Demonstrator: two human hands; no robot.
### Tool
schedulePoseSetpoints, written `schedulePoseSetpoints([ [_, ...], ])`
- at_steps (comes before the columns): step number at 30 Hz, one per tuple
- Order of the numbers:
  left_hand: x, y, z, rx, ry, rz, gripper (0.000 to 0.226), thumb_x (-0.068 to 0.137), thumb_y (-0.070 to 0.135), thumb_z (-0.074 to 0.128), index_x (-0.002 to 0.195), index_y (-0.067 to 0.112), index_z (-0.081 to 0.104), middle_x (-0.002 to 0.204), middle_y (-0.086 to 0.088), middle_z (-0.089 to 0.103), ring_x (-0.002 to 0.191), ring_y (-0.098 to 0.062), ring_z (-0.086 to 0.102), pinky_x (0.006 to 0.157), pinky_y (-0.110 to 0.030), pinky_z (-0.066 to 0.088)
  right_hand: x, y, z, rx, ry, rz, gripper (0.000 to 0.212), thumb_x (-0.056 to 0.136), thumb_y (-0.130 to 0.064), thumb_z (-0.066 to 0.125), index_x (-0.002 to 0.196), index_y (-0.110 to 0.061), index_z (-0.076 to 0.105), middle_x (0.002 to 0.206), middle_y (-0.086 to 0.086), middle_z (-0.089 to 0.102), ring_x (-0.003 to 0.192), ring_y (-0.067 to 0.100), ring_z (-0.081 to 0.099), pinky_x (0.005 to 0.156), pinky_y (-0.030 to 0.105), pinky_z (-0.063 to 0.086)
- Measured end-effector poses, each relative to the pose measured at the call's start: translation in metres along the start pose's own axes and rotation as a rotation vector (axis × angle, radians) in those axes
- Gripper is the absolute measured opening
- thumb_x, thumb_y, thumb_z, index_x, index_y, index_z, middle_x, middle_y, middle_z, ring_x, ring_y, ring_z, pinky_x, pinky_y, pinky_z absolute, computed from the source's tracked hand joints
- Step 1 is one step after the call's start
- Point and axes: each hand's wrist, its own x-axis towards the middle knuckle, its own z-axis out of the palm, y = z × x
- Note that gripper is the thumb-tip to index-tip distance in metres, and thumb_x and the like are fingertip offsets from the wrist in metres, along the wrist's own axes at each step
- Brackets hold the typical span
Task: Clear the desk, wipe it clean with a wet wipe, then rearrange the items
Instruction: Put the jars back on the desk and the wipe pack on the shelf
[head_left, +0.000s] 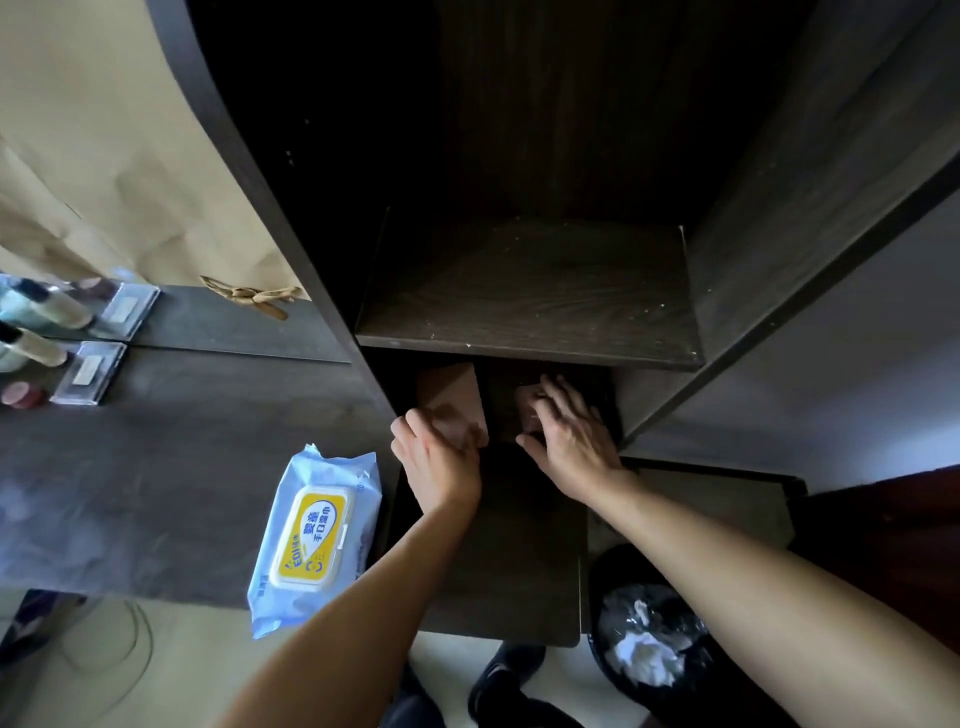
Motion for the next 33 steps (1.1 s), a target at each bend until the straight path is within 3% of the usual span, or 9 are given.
schedulePoseSetpoints([
  [3, 0.002, -0.002, 0.001, -0.088, -0.023, -0.114, 0.043, 0.078, 0.015, 0.071, 0.106, 0.001, 0.042, 0.115, -0.021, 0.044, 0.106, -0.041, 0.047, 0.089, -0.038, 0.035, -0.007, 0.003, 0.0, -0.013, -0.031, -0.026, 0.054, 0.086, -0.033, 0.061, 0.133, -0.014, 0.041, 0.153, 0.004, 0.028, 0.142, 0.027, 0.02, 0.105, 0.049, 0.031],
  [6, 0.004, -0.002, -0.003, -0.239, -0.061, -0.279, 0.051, 0.076, 0.021, 0.076, 0.11, 0.006, 0.041, 0.113, -0.015, 0.05, 0.105, -0.034, 0.051, 0.087, -0.034, 0.037, -0.012, 0.006, -0.004, -0.039, -0.001, -0.052, 0.043, 0.085, -0.023, 0.062, 0.124, -0.015, 0.046, 0.145, 0.003, 0.039, 0.131, 0.029, 0.032, 0.096, 0.047, 0.041],
  [11, 0.006, -0.015, -0.012, -0.485, -0.216, -0.392, 0.051, 0.067, 0.022, 0.081, 0.109, 0.014, 0.052, 0.1, -0.002, 0.063, 0.093, -0.022, 0.061, 0.086, -0.036, 0.05, -0.024, -0.003, -0.01, -0.084, 0.018, 0.024, 0.044, 0.078, -0.038, 0.068, 0.112, -0.018, 0.047, 0.115, 0.003, 0.048, 0.109, 0.024, 0.042, 0.072, 0.034, 0.048],
  [14, 0.007, -0.028, -0.03, -0.556, -0.347, -0.391, 0.037, 0.072, 0.018, 0.077, 0.104, 0.007, 0.063, 0.093, -0.007, 0.07, 0.081, -0.021, 0.067, 0.074, -0.034, 0.056, -0.038, -0.014, -0.008, -0.082, -0.021, 0.055, 0.061, 0.072, -0.046, 0.07, 0.121, -0.02, 0.045, 0.114, 0.004, 0.047, 0.108, 0.024, 0.043, 0.076, 0.033, 0.046],
  [17, 0.01, -0.042, -0.062, -0.595, -0.477, -0.368, 0.01, 0.086, 0.007, 0.065, 0.095, 0.006, 0.062, 0.086, -0.009, 0.066, 0.074, -0.018, 0.063, 0.063, -0.028, 0.054, -0.051, -0.034, -0.003, -0.061, -0.047, 0.068, 0.069, 0.071, -0.051, 0.069, 0.126, -0.017, 0.046, 0.118, 0.005, 0.045, 0.11, 0.023, 0.044, 0.08, 0.034, 0.048],
  [22, 0.021, -0.088, -0.129, -0.551, -0.61, -0.266, 0.015, 0.088, 0.006, 0.061, 0.102, 0.003, 0.063, 0.084, -0.008, 0.066, 0.069, -0.017, 0.064, 0.055, -0.026, 0.053, -0.061, -0.092, 0.009, -0.031, -0.063, 0.066, 0.063, 0.071, -0.053, 0.065, 0.122, -0.019, 0.049, 0.116, 0.0, 0.043, 0.109, 0.02, 0.047, 0.077, 0.032, 0.051],
  [26, 0.032, -0.138, -0.195, -0.509, -0.553, -0.253, 0.005, 0.087, 0.005, 0.061, 0.088, 0.003, 0.066, 0.075, -0.01, 0.063, 0.06, -0.02, 0.06, 0.056, -0.028, 0.055, -0.064, -0.16, 0.022, -0.01, -0.047, 0.081, 0.055, 0.07, -0.052, 0.063, 0.116, -0.024, 0.05, 0.117, -0.006, 0.041, 0.107, 0.016, 0.047, 0.076, 0.033, 0.05],
  [29, 0.048, -0.182, -0.246, -0.514, -0.467, -0.271, 0.007, 0.087, 0.006, 0.062, 0.091, 0.001, 0.065, 0.077, -0.011, 0.065, 0.063, -0.02, 0.061, 0.058, -0.031, 0.056, -0.061, -0.215, 0.035, 0.011, -0.041, 0.07, 0.051, 0.069, -0.051, 0.063, 0.111, -0.024, 0.052, 0.115, -0.005, 0.044, 0.11, 0.016, 0.046, 0.077, 0.034, 0.049],
  [33, 0.07, -0.237, -0.302, -0.518, -0.367, -0.315, 0.013, 0.089, 0.006, 0.06, 0.1, 0.0, 0.064, 0.083, -0.01, 0.066, 0.072, -0.02, 0.064, 0.05, -0.024, 0.052, -0.051, -0.28, 0.05, 0.051, -0.043, 0.051, 0.046, 0.074, -0.051, 0.062, 0.11, -0.024, 0.053, 0.117, -0.004, 0.046, 0.115, 0.018, 0.046, 0.081, 0.033, 0.047],
])
